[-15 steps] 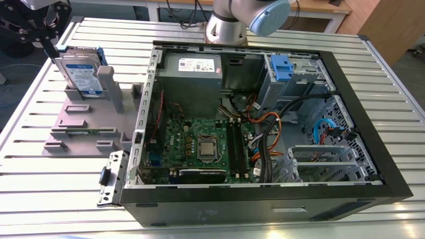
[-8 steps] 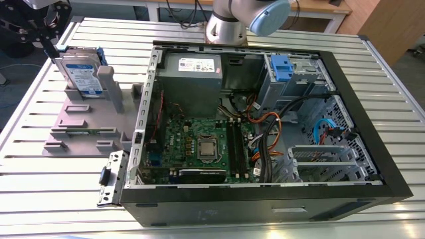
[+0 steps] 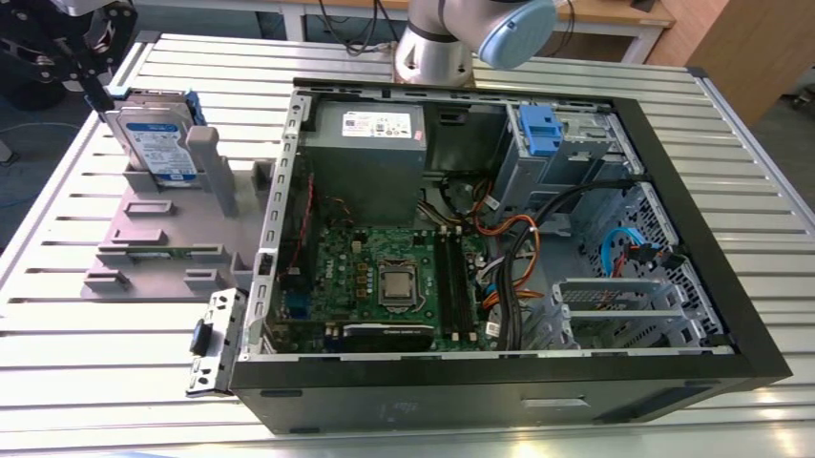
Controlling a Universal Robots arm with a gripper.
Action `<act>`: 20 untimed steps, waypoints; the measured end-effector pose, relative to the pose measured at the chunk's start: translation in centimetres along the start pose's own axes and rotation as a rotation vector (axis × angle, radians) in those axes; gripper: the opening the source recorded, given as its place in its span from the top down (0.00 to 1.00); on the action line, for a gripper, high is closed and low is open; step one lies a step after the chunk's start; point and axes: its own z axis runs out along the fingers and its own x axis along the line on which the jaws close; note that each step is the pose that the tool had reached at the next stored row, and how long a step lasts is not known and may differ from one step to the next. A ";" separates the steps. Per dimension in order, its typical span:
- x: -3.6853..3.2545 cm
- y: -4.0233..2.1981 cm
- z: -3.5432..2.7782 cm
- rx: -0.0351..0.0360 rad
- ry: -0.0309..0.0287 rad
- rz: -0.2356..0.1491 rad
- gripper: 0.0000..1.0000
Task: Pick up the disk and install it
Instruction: 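Pick up the disk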
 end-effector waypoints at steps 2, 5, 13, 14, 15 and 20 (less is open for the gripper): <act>0.00 0.00 0.00 -0.0002 -0.0001 -0.005 0.89; 0.00 0.00 0.00 -0.0004 -0.0001 -0.012 0.89; 0.00 0.00 0.00 -0.0009 -0.0002 -0.031 0.89; 0.00 0.00 0.00 -0.0010 -0.0001 -0.033 0.89; 0.00 0.00 0.00 -0.0010 -0.0001 -0.035 0.89; 0.00 0.00 0.00 -0.0013 -0.0001 -0.046 0.89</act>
